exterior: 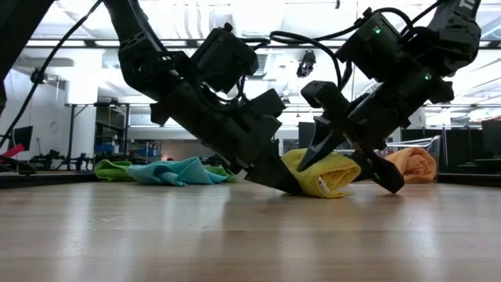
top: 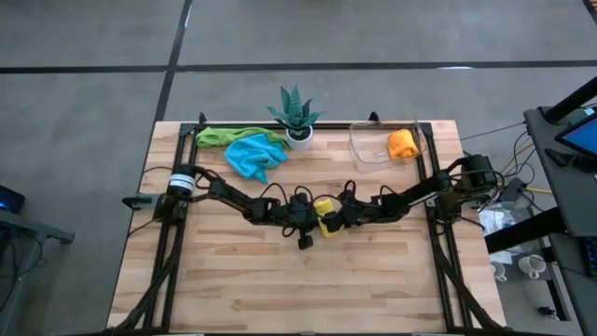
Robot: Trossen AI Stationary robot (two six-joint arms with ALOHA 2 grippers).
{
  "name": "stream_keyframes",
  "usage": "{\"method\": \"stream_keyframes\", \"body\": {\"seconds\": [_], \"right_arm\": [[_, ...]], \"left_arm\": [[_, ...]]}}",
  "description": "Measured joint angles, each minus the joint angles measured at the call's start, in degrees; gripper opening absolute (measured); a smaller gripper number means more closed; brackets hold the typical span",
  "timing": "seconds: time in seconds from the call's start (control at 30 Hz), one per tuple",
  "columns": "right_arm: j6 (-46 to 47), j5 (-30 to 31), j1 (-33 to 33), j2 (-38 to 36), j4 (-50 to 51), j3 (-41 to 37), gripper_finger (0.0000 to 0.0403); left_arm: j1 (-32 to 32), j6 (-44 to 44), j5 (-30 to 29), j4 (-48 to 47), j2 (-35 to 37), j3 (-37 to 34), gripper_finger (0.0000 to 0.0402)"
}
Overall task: Roll microfiber towels into tight, uniform cylinder then place into a basket
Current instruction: Put the yellow microfiber cloth into the transparent bin
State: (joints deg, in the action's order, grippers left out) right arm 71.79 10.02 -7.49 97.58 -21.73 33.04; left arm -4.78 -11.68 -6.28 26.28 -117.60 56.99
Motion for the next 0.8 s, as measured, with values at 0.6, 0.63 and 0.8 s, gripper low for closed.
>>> {"method": "stream_keyframes", "body": {"seconds": [0.6,0.63,0.8], "right_arm": [[-8.2,-0.1,-0.1,-5.5,2.8,-0.5,0.0031],[-8.7,-0.1,-0.1,-6.5,3.9,-0.5,0.0031],[-11.7,2.6,1.3,-13.9,12.0,-0.5,0.0031]], "left_arm": [[0.0,1.6,-0.8,-4.8,3.3,-1.1,0.0],[-0.1,1.6,-0.9,-4.9,3.8,-1.4,0.0],[0.0,1.6,-1.4,-4.8,6.5,-3.1,0.0]]}}
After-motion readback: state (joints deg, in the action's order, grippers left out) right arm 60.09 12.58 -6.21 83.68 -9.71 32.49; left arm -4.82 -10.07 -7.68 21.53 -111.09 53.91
